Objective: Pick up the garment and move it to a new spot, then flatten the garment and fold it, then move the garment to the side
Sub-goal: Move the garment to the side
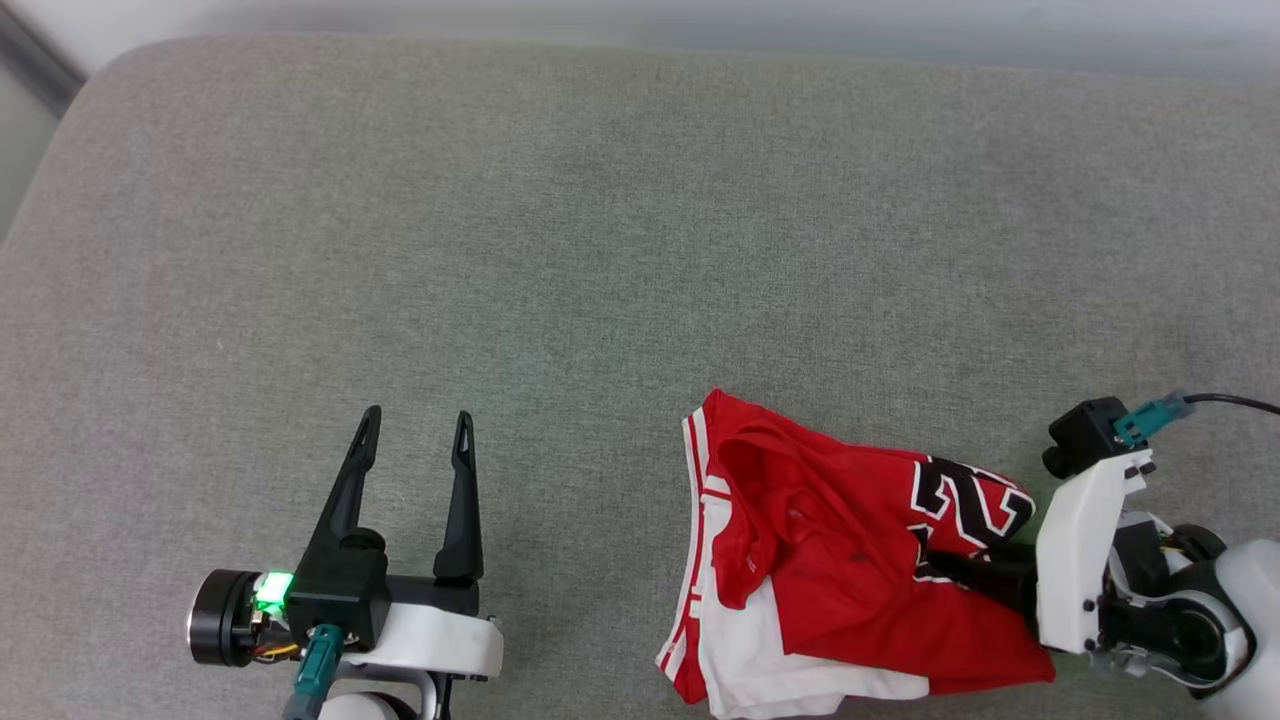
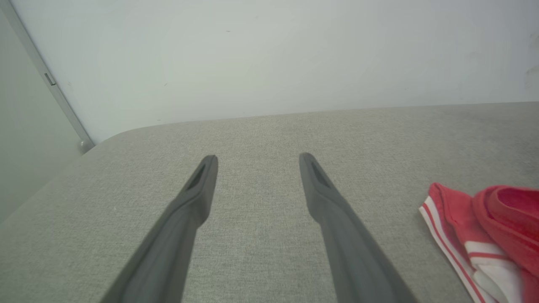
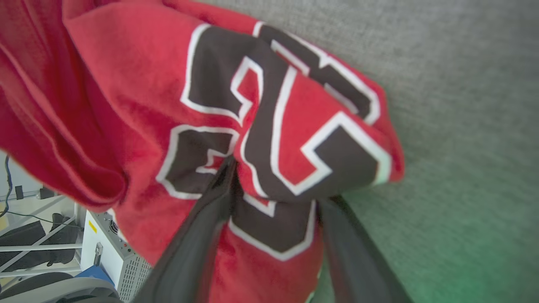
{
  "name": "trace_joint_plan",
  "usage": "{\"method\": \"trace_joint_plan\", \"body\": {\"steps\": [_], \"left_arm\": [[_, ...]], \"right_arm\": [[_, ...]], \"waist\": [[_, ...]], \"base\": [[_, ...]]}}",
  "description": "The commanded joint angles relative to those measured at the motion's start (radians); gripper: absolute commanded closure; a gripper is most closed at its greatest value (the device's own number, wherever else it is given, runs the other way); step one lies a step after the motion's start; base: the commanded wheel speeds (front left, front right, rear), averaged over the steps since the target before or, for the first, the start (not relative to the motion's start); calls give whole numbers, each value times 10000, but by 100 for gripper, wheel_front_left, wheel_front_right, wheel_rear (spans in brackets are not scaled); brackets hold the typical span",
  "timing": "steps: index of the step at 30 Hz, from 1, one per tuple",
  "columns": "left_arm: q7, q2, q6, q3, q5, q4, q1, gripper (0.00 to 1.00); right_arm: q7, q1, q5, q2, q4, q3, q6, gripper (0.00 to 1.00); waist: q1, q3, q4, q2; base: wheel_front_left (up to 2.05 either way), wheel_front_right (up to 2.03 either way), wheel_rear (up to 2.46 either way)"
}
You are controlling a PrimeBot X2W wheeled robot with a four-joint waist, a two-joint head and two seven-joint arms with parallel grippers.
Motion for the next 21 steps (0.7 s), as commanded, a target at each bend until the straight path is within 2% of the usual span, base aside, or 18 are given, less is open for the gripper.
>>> {"method": "trace_joint_plan", "body": {"steps": [1,12,17,21], "left_arm": [[-22,-5,60,5,-14,31,-106,0],[-22,5,208,225,-13,142,630,0],[-22,-9,305,422,-84,16,950,0],[-22,-18,329,560,-129,-164,1096,0]], "right_arm": [[56,517,-150,506,570,883,-31,100],[-1617,-1009,-534,-1340,-1016,1593,-23,100],[-1713,-1581,-807,-2242,-2103,2037,-21,100],[-1617,-1977,-941,-2910,-2817,2007,-23,100]], "waist": [[1,-65,-10,0],[1,-1172,-627,0],[1,-1468,-1293,0],[1,-1376,-1947,0]], "base": [[0,0,0],[0,0,0],[0,0,0],[0,0,0]]}}
